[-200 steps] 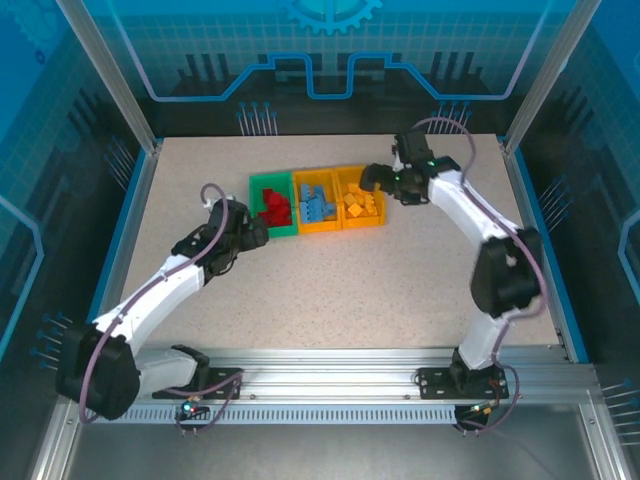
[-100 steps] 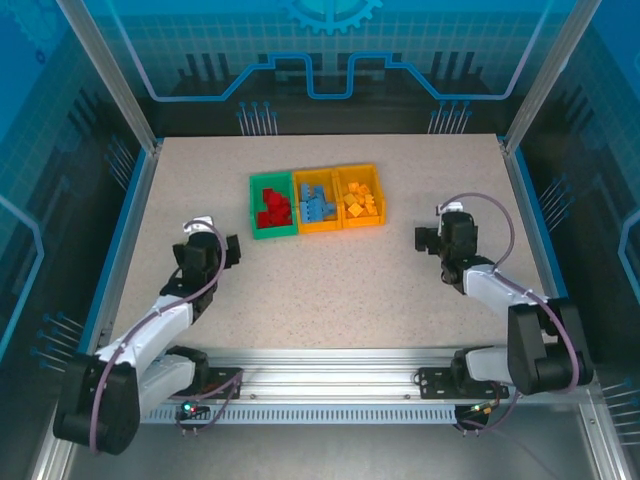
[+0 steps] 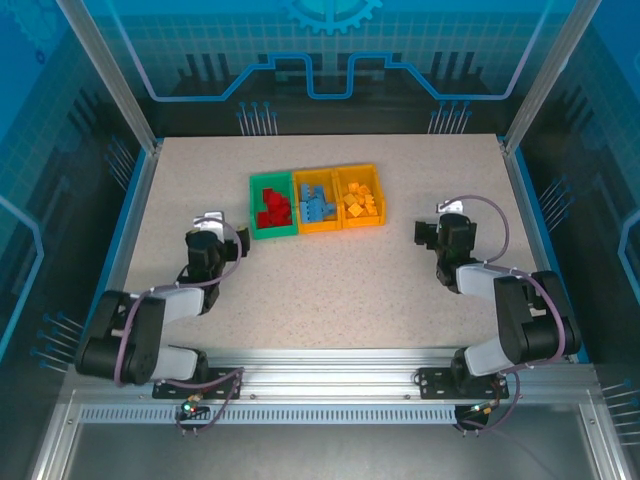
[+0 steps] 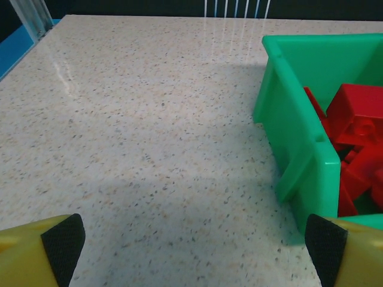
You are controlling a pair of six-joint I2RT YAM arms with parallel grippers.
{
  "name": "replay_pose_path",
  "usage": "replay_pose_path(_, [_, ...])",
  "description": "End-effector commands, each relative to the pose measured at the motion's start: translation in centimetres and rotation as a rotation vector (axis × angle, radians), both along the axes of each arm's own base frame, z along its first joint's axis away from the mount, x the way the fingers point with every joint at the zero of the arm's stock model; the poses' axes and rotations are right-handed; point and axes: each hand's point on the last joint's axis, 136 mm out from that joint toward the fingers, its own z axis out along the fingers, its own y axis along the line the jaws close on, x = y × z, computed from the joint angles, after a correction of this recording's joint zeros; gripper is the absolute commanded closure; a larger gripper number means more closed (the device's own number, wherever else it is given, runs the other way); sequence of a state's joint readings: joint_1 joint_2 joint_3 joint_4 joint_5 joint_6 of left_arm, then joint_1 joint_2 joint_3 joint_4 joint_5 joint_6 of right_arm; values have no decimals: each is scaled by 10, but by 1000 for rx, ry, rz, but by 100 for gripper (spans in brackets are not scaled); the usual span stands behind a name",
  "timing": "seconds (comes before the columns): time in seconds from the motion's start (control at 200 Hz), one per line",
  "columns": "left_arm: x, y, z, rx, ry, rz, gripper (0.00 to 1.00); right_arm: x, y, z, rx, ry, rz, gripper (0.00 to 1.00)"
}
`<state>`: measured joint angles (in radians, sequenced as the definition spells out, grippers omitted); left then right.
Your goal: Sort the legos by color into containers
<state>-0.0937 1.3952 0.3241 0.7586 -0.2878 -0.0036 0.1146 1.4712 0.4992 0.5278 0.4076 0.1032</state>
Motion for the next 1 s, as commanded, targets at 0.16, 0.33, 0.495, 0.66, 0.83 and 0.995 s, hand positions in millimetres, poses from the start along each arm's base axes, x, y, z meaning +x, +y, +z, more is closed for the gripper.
replay_pose_path(0.16, [26,11,3,-30,-71,15,1,9,16,15,23,-91,131,0])
replay_pose_path(0.33, [27,11,2,-34,-68,18,1,6,24,7,34,-130,199,0])
replay_pose_path(0.495, [27,11,3,-34,-67,17,1,6,25,7,40,-115,203,0])
replay_pose_path(0.66, [26,11,2,-34,-65,18,1,6,24,7,39,-118,204,0])
replay_pose_path(0.83, [26,12,2,-34,-66,19,1,6,25,7,40,-119,205,0])
replay_pose_path(0.995, [26,11,2,-34,-66,17,1,6,25,7,38,-119,205,0])
